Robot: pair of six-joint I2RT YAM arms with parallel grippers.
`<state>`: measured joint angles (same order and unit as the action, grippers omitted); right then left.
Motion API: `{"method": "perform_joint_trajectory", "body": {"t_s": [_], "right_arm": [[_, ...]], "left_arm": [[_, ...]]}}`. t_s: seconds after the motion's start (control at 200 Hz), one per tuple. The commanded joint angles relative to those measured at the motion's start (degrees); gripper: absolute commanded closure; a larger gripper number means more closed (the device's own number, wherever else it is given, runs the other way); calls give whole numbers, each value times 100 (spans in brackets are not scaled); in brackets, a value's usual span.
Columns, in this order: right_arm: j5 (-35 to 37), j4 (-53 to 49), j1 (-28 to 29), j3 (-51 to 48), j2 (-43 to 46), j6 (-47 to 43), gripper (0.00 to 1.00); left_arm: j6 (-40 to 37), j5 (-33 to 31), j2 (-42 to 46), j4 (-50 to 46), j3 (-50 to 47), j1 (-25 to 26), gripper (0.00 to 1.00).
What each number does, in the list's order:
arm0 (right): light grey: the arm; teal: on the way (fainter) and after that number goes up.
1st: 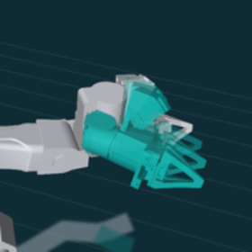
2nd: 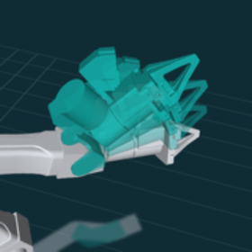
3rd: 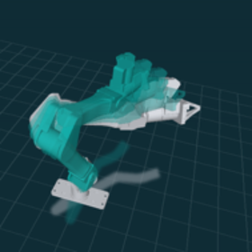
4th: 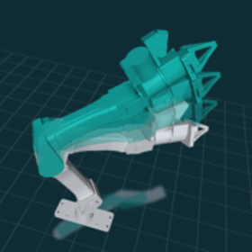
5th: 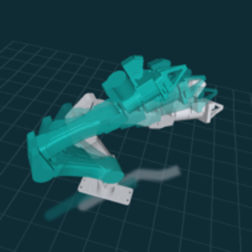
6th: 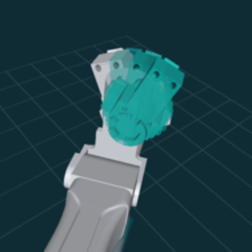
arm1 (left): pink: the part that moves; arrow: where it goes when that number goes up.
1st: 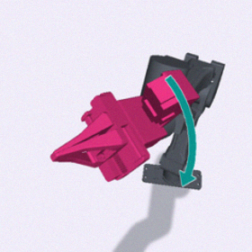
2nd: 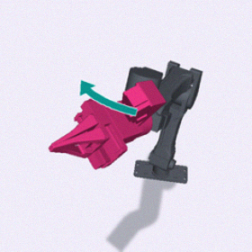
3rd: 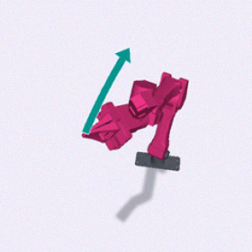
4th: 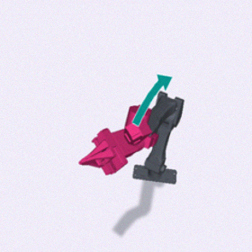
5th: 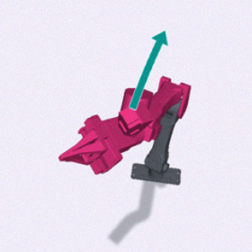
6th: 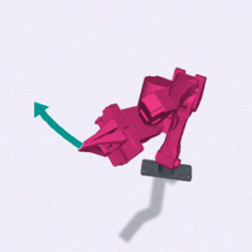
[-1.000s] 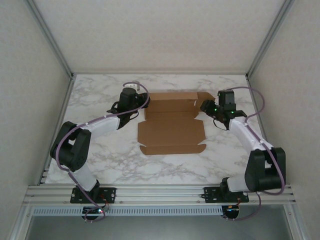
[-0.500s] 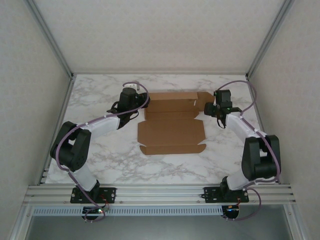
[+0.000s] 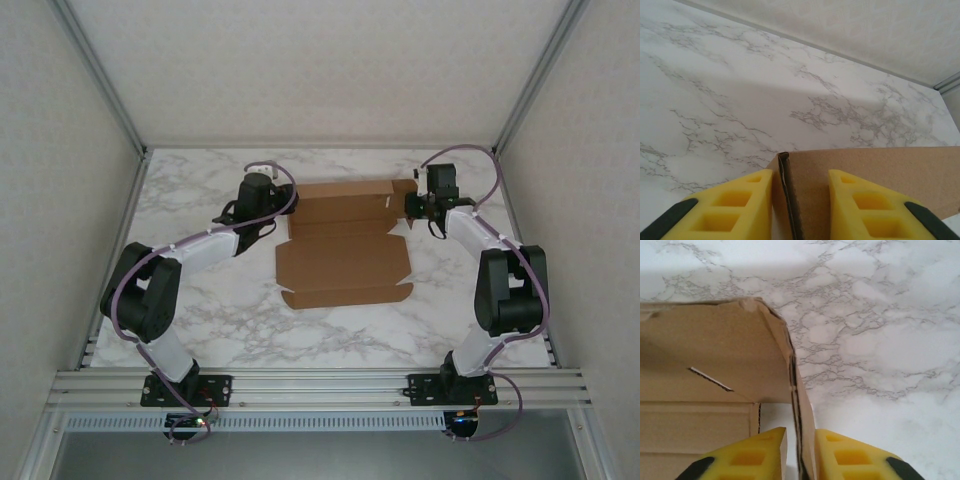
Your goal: Fold the paper box
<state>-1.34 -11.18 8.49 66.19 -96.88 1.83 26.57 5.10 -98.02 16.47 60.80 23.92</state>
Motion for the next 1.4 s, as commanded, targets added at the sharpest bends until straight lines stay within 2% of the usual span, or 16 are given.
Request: {"method": "perform_joint_trajectory", "body": {"t_s": [0.0,0.125,0.33,0.551,0.721,1.041,1.397], "right_arm": [[-96,115,16,-48,147,-94,86],[-72,159,78,-223,388,-136,92],[-344,323,134,-492,807,-184,94],[-1000,-57,167,-257,772,94,93],[-1009,-470,222,21,547,239,93],[-1236,-870,367,390,304,1153,94],[-1994,-1422,462,1072,-126,1747,90]], "left_arm": [[-81,-125,-227,-890,17,-137,69],[12,13,-148,-877,80,-236,64],[105,305,-93,-773,143,-378,57],[147,443,-153,-664,90,-379,58],[161,500,-184,-630,56,-371,60],[165,536,-207,-570,-15,-305,61],[95,478,-215,-592,-15,-222,63]]}}
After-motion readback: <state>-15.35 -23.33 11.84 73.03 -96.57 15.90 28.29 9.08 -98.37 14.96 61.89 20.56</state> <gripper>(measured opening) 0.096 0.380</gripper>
